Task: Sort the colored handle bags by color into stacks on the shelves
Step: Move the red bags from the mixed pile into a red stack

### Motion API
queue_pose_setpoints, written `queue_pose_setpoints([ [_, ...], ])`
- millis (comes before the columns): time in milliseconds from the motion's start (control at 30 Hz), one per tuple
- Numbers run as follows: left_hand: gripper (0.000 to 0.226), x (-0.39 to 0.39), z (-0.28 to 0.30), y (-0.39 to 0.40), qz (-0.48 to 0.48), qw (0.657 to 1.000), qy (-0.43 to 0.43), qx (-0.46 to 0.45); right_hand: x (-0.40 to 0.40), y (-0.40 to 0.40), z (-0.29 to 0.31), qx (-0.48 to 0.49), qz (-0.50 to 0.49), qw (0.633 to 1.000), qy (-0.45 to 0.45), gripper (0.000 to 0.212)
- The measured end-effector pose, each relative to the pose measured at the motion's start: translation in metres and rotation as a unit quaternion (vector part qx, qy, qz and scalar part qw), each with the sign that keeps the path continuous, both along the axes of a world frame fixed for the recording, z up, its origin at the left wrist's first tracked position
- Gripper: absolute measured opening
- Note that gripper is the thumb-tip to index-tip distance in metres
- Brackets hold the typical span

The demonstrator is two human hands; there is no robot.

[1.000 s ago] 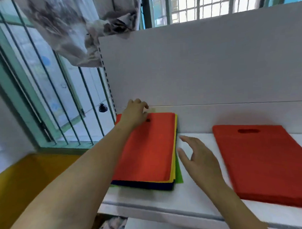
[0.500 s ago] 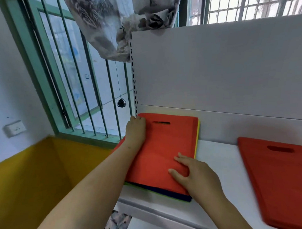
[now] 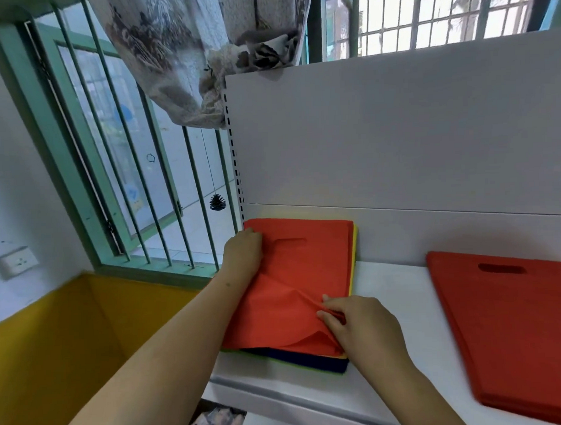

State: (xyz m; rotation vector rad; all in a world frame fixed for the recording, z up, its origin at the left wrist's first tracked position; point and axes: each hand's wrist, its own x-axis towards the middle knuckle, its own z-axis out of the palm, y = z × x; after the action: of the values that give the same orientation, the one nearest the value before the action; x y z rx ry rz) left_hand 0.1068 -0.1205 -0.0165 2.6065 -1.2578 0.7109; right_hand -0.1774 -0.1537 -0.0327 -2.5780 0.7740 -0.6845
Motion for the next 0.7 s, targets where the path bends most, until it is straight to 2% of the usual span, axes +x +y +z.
queue_pose_setpoints([
  [200, 0.014, -0.012, 0.0, 0.004, 0.022, 0.999, -0.02, 0.026, -0.001, 0.003, 0.0, -0.006, -0.004, 1.0, -0.009, 0.022],
  [300, 0.014, -0.007, 0.009, 0.007, -0.001, 0.999, 0.018, 0.032, -0.004, 0.004, 0.001, -0.005, -0.005, 1.0, -0.009, 0.023],
  [433, 0.048, 0.012, 0.013, 0.018, -0.064, 0.991, 0.112, 0.032, -0.01, 0.002, 0.002, -0.004, -0.001, 1.0, -0.004, 0.024],
  [533, 0.06, 0.021, 0.007, 0.024, -0.077, 0.987, 0.136, 0.022, -0.013, 0.002, 0.002, 0.001, 0.002, 1.0, -0.002, 0.022],
  [600, 0.058, 0.023, 0.005, 0.024, -0.078, 0.985, 0.152, 0.028, -0.014, 0.002, 0.001, 0.003, 0.0, 1.0, -0.001, 0.023],
  [700, 0.042, 0.02, 0.009, 0.023, -0.082, 0.983, 0.155, 0.048, -0.015, 0.002, 0.002, 0.004, 0.001, 1.0, 0.0, 0.024],
])
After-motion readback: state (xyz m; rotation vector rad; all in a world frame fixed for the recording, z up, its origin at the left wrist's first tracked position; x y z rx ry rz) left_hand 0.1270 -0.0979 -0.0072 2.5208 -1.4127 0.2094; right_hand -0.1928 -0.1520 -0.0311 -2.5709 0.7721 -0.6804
